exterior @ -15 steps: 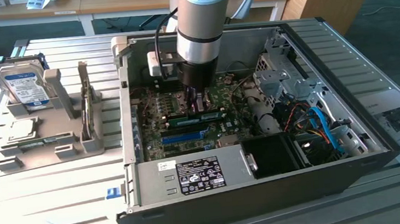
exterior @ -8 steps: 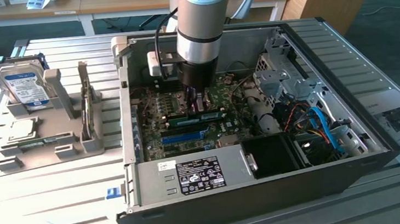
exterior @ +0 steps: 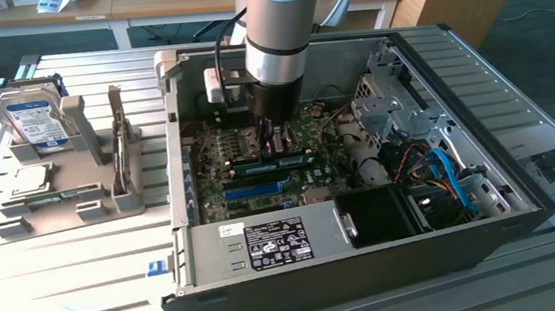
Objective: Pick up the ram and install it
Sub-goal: 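Press down the ram until it locks into place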
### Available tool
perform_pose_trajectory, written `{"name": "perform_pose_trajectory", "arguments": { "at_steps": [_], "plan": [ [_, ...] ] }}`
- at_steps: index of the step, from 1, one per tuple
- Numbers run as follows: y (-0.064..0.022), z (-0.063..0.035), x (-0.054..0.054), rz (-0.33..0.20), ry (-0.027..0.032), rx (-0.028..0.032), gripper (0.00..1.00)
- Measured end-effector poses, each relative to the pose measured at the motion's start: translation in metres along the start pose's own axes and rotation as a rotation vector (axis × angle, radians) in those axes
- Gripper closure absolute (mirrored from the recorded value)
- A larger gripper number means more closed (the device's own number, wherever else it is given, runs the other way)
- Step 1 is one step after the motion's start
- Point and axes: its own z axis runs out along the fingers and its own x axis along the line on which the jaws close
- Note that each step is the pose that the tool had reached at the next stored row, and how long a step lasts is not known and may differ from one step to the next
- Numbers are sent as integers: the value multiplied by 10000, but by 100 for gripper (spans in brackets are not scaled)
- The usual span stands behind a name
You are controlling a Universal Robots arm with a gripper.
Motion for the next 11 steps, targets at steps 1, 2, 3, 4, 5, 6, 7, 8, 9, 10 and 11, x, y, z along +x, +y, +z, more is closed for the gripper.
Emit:
{"name": "perform_pose_trajectory", "arguments": {
  "at_steps": [1, 2, 3, 4, 5, 6, 7, 8, 9, 10, 11],
  "plan": [
    [0, -8, 0, 0, 0, 0, 90],
    [1, -18, 0, 0, 1, -1, 90],
    [1, -28, 0, 1, 0, 0, 90],
    [2, -41, 0, 0, 0, 0, 90],
    [2, -53, 0, 1, 0, 0, 90],
    [2, -66, -1, 0, 0, 0, 90],
    [3, -78, -1, 0, -1, 0, 90],
    [4, -91, -1, 0, 0, 0, 90],
    [4, -103, -1, 1, 0, 0, 90],
    [4, -115, -1, 1, 0, 0, 90],
    [5, -128, -1, 0, 0, 0, 90]
  ]
}}
